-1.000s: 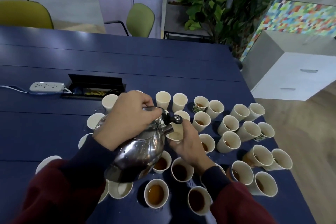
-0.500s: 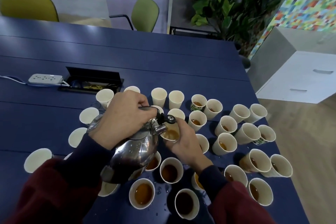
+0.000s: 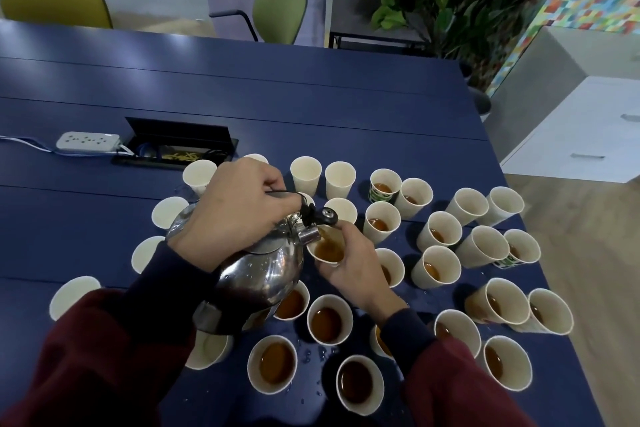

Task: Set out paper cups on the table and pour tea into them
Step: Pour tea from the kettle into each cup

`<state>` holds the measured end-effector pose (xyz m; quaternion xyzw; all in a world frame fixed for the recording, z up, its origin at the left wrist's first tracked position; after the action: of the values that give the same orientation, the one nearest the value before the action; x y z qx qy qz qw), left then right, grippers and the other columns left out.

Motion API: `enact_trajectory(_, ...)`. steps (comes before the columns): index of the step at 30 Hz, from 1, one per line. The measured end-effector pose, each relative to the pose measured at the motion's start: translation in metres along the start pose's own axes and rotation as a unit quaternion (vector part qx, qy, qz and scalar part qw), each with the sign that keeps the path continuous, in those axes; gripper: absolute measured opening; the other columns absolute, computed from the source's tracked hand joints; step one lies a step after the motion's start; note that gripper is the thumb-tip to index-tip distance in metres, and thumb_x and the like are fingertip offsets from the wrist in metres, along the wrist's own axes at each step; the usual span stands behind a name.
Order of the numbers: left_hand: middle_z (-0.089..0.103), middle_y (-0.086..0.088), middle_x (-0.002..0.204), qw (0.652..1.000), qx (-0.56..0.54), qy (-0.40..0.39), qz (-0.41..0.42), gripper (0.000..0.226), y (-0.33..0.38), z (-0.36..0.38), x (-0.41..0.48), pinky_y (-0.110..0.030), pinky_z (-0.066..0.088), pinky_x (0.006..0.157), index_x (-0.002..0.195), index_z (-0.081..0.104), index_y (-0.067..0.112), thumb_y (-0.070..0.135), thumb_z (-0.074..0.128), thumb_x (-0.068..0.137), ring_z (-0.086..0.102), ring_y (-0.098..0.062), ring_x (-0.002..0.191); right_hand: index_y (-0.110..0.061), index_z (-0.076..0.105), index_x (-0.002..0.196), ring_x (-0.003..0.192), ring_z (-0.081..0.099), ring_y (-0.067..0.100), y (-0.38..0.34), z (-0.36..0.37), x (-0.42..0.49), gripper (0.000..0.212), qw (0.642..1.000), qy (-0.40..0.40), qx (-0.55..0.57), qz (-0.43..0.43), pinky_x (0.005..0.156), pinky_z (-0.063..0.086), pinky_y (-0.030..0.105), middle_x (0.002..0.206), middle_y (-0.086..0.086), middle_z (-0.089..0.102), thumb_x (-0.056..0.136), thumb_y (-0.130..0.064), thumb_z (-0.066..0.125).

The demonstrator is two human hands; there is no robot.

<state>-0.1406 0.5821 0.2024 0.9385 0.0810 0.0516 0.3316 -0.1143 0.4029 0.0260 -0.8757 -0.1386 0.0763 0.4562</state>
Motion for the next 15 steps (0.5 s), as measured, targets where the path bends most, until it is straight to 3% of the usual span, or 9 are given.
enact_trajectory(4,0.057,-0.003,0.053,1.0,-0.023,-0.008,-0.019,0.022,-0.008,0.0,0.002,-0.026,0.039,0.055,0.062,0.069,0.014,0.027,0.076,0.078,0.049,-0.009,0.052,-0.025,0.052,0.129,0.109,0.06,0.008,0.003,0.003,0.001,0.063,1.0,-0.005,-0.01,0.01,0.091,0.048,0.022,0.121,-0.006,0.063,0.075,-0.022,0.083)
enact_trajectory(8,0.05,0.001,0.046,0.998,-0.059,-0.01,-0.032,0.023,-0.016,-0.002,0.005,-0.029,0.043,0.059,0.061,0.068,0.014,0.026,0.076,0.079,0.046,-0.008,0.049,-0.019,0.05,0.124,0.11,0.057,0.015,0.007,0.007,0.001,0.06,0.998,-0.023,-0.041,0.035,0.09,0.046,0.026,0.123,-0.001,0.057,0.075,-0.017,0.083)
enact_trajectory(15,0.041,-0.001,0.046,0.991,-0.124,0.005,-0.051,0.025,-0.026,-0.009,0.011,-0.024,0.031,0.054,0.068,0.068,0.003,0.023,0.075,0.081,0.033,-0.008,0.043,-0.018,0.042,0.137,0.124,0.049,0.021,0.007,0.018,0.005,0.075,0.972,-0.079,-0.221,0.016,0.1,0.044,0.03,0.136,0.002,0.045,0.076,-0.027,0.085)
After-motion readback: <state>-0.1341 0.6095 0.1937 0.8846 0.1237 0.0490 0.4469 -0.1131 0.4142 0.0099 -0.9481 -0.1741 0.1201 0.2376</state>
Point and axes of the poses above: each hand's wrist, its own x-axis towards the middle knuckle, its own z-axis out of the palm, y = z × x, the point moved 4 cm from there along x, towards the middle knuckle
